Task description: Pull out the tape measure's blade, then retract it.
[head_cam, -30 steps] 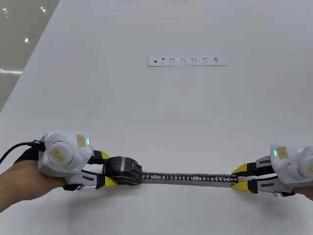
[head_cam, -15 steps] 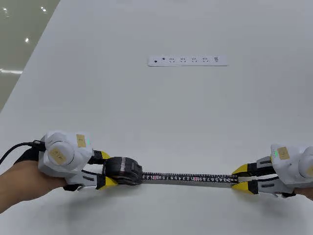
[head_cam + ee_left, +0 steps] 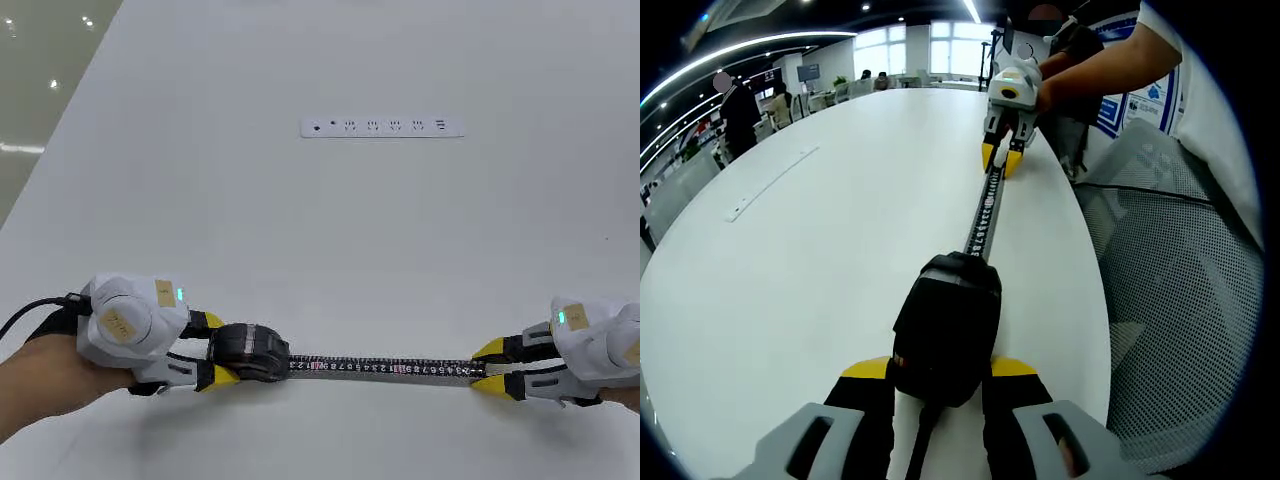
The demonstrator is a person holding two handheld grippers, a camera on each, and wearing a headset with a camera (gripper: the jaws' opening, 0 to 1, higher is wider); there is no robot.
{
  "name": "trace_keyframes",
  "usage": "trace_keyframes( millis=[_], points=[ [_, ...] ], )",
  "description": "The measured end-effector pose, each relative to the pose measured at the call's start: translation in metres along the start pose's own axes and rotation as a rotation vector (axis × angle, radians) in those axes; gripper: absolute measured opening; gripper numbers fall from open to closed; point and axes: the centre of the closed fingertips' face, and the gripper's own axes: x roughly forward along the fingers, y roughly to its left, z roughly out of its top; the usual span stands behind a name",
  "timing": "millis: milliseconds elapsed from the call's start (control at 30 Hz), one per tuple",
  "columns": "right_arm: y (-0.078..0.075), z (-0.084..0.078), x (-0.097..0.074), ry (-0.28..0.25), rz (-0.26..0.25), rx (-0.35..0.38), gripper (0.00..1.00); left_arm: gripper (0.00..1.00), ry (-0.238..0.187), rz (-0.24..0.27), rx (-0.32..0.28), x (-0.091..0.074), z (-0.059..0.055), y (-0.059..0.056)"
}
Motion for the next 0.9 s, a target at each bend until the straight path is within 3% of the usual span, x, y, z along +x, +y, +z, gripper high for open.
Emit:
trace_keyframes(
  millis=[300, 500, 900],
  points=[
    [0.003, 0.003, 0.0, -0.018, 0.003, 0.02, 0.29, 0.37, -0.002, -0.001, -0.022, -0.002, -0.004, -0.003],
    [0.004, 0.008, -0.001, -0.038, -0.011, 0.066, 0.37, 0.48, -0.011, 0.016, -0.074, -0.005, -0.006, -0.002],
    [0.006, 0.015, -0.003, -0.052, -0.035, 0.108, 0.44, 0.62, -0.072, 0.058, -0.149, -0.016, 0.005, -0.003]
  ],
)
